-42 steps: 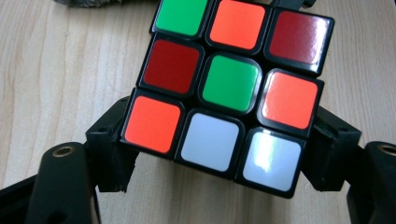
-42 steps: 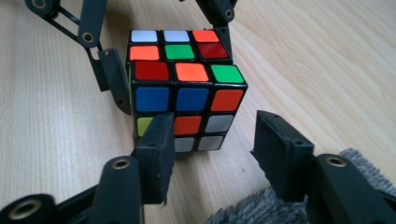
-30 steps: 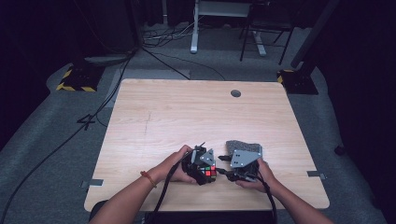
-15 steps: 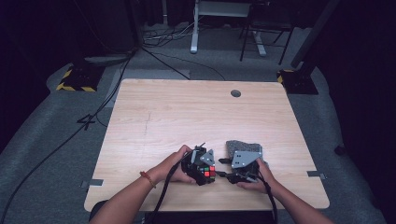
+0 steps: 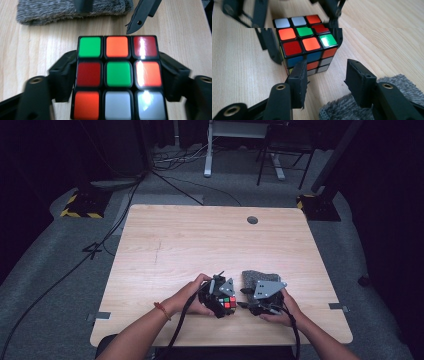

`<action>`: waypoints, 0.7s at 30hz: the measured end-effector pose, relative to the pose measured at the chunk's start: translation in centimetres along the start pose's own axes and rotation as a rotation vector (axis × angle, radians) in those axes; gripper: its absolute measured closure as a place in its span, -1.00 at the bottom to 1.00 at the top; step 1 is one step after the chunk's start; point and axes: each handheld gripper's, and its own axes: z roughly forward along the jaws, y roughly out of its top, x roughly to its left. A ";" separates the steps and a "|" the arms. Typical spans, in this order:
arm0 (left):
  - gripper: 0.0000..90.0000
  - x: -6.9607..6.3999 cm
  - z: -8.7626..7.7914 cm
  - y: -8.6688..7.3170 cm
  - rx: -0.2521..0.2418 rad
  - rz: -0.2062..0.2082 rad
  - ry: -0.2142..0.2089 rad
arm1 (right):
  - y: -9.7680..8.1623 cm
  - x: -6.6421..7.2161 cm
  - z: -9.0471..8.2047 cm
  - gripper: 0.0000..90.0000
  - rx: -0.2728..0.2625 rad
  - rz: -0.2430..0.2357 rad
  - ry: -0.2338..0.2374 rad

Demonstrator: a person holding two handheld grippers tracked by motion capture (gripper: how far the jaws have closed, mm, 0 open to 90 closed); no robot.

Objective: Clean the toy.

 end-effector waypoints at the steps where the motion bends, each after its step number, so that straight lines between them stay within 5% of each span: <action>1: -0.46 0.0 -0.2 -0.1 0.008 0.002 0.006 | 0.0 0.0 0.0 0.16 0.002 -0.003 0.005; 7: -0.32 -0.1 -1.0 -1.0 0.041 -0.006 0.004 | 0.0 0.1 0.2 0.15 0.018 -0.004 0.018; 21: -0.28 -0.2 -1.0 -1.6 -0.013 -0.010 -0.002 | 0.1 0.0 1.2 0.17 0.052 -0.010 0.017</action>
